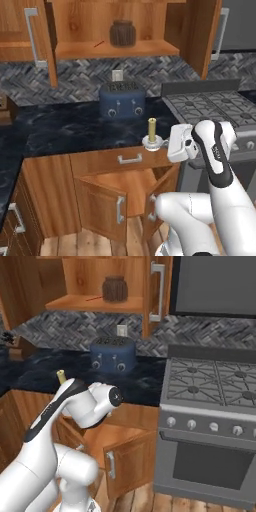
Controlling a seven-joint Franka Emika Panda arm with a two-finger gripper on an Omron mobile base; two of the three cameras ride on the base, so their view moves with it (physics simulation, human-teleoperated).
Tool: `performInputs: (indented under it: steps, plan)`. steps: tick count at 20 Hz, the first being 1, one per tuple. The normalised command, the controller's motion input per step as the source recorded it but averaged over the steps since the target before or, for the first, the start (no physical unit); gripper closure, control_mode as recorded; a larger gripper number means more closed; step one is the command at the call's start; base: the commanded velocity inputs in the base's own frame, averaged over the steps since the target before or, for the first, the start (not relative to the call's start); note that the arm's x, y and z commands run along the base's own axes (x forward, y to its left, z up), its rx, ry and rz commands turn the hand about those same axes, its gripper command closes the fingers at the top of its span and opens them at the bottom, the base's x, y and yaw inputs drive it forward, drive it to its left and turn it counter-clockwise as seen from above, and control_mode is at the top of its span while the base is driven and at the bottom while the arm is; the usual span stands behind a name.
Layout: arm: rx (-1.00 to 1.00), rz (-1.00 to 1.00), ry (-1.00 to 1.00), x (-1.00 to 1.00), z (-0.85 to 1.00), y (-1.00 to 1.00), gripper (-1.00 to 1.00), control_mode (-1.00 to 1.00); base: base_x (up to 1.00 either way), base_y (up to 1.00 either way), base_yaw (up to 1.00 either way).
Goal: Pick the candle and jar from the dining table and place them in the open cabinet. Close the cabinet after placing the objects.
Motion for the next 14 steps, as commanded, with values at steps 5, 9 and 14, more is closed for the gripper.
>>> performInputs:
  steps: [5,9,14]
  plan:
    - [0.00,0.00,0.00,0.00,0.00,0.00,1.00,1.00,0.55,0.38,-0.26]
    - [0.00,0.00,0.00,0.00,0.00,0.00,1.00,1.00,0.64,0.48,-0.25]
    - [0.00,0.00,0.00,0.00,0.00,0.00,1.00,1.00,0.52,0.61,-0.21]
